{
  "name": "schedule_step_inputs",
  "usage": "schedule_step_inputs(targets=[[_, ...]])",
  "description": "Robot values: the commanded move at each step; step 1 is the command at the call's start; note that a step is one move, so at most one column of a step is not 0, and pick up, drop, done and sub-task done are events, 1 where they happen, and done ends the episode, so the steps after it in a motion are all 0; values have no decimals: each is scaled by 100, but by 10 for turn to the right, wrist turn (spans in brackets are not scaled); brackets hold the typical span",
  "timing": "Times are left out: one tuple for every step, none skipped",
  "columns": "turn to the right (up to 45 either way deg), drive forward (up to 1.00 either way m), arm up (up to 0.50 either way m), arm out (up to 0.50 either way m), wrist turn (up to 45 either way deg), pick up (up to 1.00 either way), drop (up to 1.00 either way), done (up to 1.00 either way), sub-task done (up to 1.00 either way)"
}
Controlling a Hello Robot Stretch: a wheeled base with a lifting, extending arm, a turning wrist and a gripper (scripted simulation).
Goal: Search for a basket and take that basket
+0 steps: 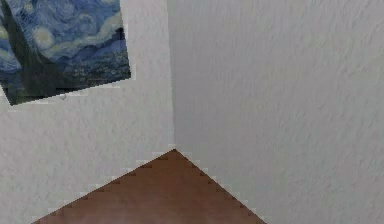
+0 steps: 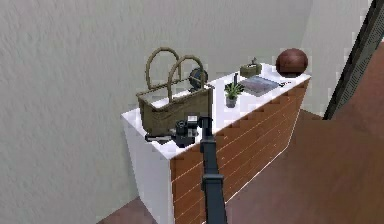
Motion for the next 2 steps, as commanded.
schedule_step_inputs(targets=[[0,0,10,0,0,0,0,0,0],[0,0,0,0,0,0,0,100,0]])
